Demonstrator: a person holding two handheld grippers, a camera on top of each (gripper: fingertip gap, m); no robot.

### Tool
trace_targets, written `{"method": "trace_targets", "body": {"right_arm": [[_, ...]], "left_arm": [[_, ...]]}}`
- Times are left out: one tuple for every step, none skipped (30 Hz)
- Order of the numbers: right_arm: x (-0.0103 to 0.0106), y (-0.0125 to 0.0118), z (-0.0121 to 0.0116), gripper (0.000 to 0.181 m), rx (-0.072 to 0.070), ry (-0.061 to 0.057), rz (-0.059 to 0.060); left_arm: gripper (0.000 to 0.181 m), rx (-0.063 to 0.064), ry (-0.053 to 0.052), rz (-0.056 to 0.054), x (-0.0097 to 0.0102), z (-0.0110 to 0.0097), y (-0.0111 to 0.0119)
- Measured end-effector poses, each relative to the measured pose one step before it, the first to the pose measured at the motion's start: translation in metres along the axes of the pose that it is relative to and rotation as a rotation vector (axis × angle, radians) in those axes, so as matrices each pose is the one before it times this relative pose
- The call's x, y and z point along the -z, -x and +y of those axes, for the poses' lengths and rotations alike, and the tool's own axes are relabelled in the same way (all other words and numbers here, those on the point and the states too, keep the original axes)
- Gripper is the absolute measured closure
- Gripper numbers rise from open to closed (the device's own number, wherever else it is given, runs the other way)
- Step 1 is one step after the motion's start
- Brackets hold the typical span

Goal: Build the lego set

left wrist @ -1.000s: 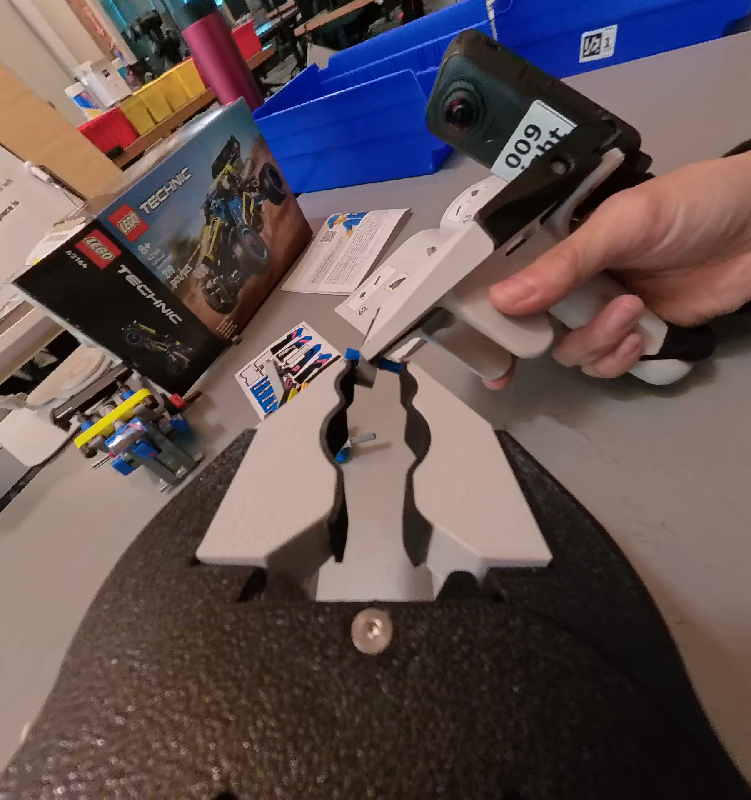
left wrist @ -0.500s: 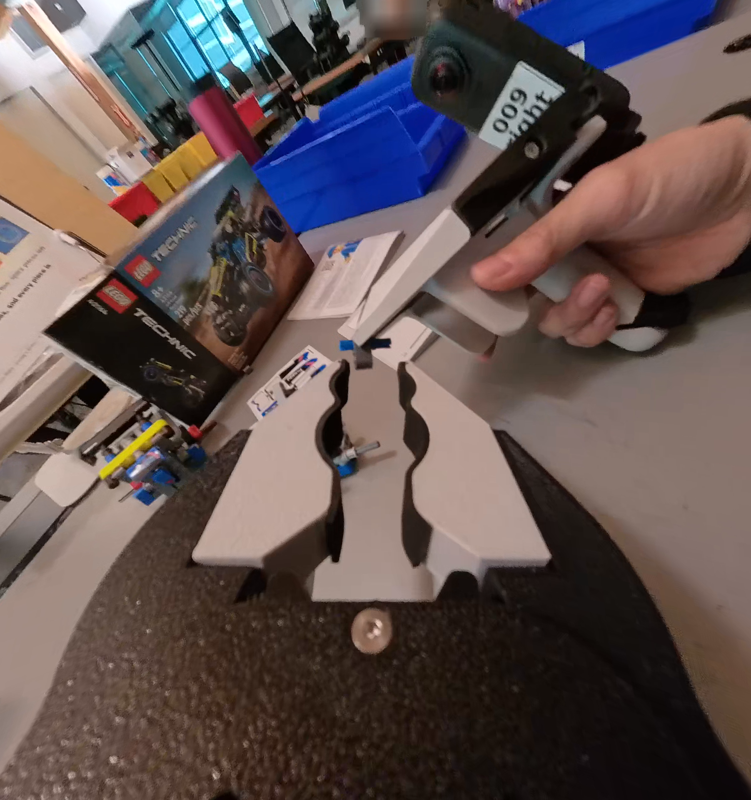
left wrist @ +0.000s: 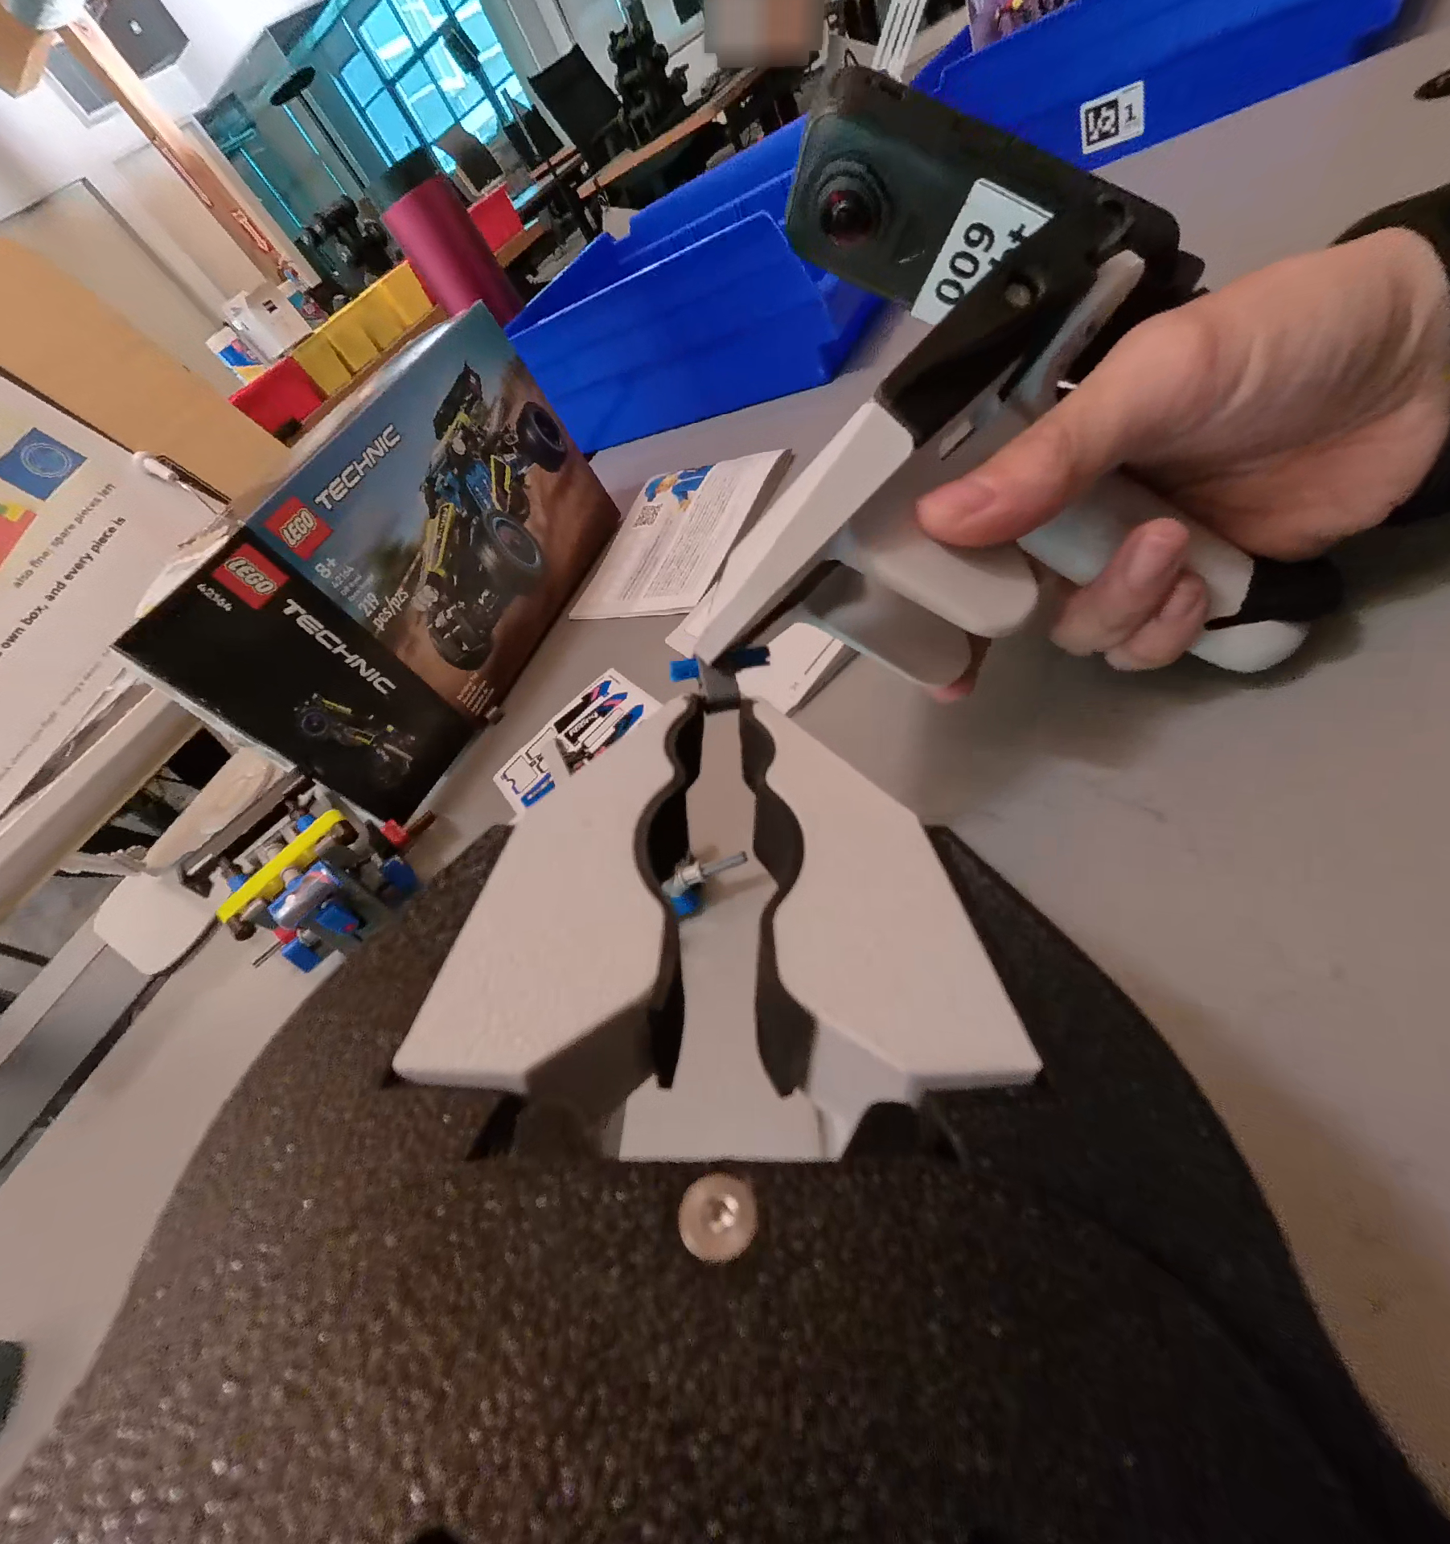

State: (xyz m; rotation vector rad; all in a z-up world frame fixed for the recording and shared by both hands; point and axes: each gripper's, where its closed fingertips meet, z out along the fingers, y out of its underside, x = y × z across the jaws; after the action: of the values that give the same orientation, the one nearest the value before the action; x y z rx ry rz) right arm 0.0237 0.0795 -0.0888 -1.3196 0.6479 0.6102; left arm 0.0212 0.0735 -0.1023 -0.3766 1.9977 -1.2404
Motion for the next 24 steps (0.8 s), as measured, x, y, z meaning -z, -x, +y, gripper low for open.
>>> {"method": "trace_targets", "body": {"right_arm": [[0.00026, -0.00009, -0.00011, 0.176, -0.0034, -0.0008, -0.0012], [0.00013, 0.00105, -0.00011, 0.176, -0.0001, -0.0011, -0.0069], [0.00023, 0.00094, -0.0004, 0.175, 0.0019, -0.002, -0.005], [0.00022, 0.00086, -0.00007, 0.175, 0.004, -0.0009, -0.0035], [0.00008, 0.00092, 0.00016, 0.175, 0.0087, 0.0005, -0.0023], [0.0001, 0.00171, -0.0002, 0.171, 0.0198, -0.0006, -0.0039], [0.0004, 0.00173, -0.00054, 0.165, 0.0399, 0.0029, 0.0032], [0.001, 0.0003, -0.00016, 0.164, 0.0656, 0.0116, 0.0216], [0.00116, 0.00019, -0.00081, 0.164, 0.086, 0.0176, 0.0343], [0.00143, 0.00066, -0.0009, 0.166, 0.1221, 0.0221, 0.0418], [0.00146, -0.00118, 0.00003, 0.165, 0.1531, 0.0286, 0.0619], [0.00098, -0.00258, 0.00255, 0.163, 0.1634, 0.0396, 0.0693], [-0.0004, -0.00009, 0.00458, 0.163, 0.147, 0.0486, 0.0476], [-0.00166, 0.0026, 0.00438, 0.16, 0.1124, 0.0436, 0.0258], [-0.00237, 0.00423, 0.00335, 0.16, 0.0762, 0.0323, 0.0128], [-0.0033, 0.00416, 0.00329, 0.16, 0.0439, 0.0256, 0.0068], [-0.00385, 0.00368, 0.00435, 0.16, 0.025, 0.0297, 0.0011], [-0.00382, 0.00279, 0.0041, 0.16, 0.0154, 0.0307, -0.0005], [-0.00303, 0.0018, 0.00246, 0.161, 0.0109, 0.0196, 0.0005], [-0.00193, 0.00029, 0.00053, 0.165, 0.0094, 0.0073, 0.0079], [-0.00166, -0.00047, 0.00085, 0.169, 0.0087, 0.0081, 0.0098], [-0.00193, -0.00036, 0.00135, 0.172, 0.008, 0.0104, 0.0063], [-0.00191, 0.00048, 0.00108, 0.174, 0.0082, 0.0072, -0.0001], [-0.00185, -0.00002, 0.00077, 0.175, 0.0042, 0.0066, 0.0034]], "left_arm": [[0.176, -0.0115, -0.0005, -0.0075, 0.00078, -0.00097, 0.00052], [0.176, -0.0046, -0.0009, -0.0032, 0.00091, -0.00117, 0.00024], [0.176, 0.0022, -0.0006, -0.0003, 0.00067, -0.00076, 0.0002], [0.176, 0.012, 0.0022, -0.0061, 0.00067, 0.00007, 0.00151], [0.176, 0.0187, 0.0072, -0.0042, 0.00077, 0.00084, 0.00197], [0.176, 0.0229, 0.0136, -0.0001, 0.00053, 0.00244, 0.00215], [0.176, 0.0246, 0.0189, -0.0017, 0.00023, 0.00377, 0.00292], [0.176, 0.0218, 0.0207, 0.0036, 0.00012, 0.00454, 0.00225], [0.176, 0.0204, 0.0227, 0.0143, -0.00037, 0.00481, 0.00064], [0.176, 0.0221, 0.0272, 0.0155, -0.00079, 0.00536, 0.00016], [0.176, 0.0221, 0.0248, 0.0152, -0.00098, 0.00509, -0.00002], [0.176, 0.0234, 0.0207, 0.019, -0.00111, 0.00438, -0.00071], [0.176, 0.0258, 0.0152, 0.0191, -0.00112, 0.00337, -0.00088], [0.176, 0.0255, 0.0079, 0.015, -0.00074, 0.00199, -0.00056], [0.176, 0.0208, 0.0065, 0.0163, -0.00059, 0.00154, -0.00104], [0.176, 0.013, 0.0076, 0.0138, -0.00042, 0.0014, -0.00093], [0.176, 0.005, 0.0093, 0.0012, -0.00044, 0.0016, 0.0005], [0.176, -0.0037, 0.0111, -0.0039, -0.00016, 0.00186, 0.00089], [0.176, -0.0065, 0.014, -0.002, -0.0001, 0.00203, 0.00063], [0.176, -0.0057, 0.0119, -0.001, -0.00002, 0.0016, 0.00033], [0.176, -0.0023, 0.0082, -0.0004, -0.00008, 0.00101, 0.00029], [0.176, 0.0002, 0.0047, 0.0051, -0.00004, 0.00047, -0.00057], [0.176, 0.0013, 0.0021, 0.0092, -0.00032, 0.00027, -0.00124], [0.176, 0.0024, 0.0035, 0.0028, -0.0004, 0.00051, -0.00029]]}}
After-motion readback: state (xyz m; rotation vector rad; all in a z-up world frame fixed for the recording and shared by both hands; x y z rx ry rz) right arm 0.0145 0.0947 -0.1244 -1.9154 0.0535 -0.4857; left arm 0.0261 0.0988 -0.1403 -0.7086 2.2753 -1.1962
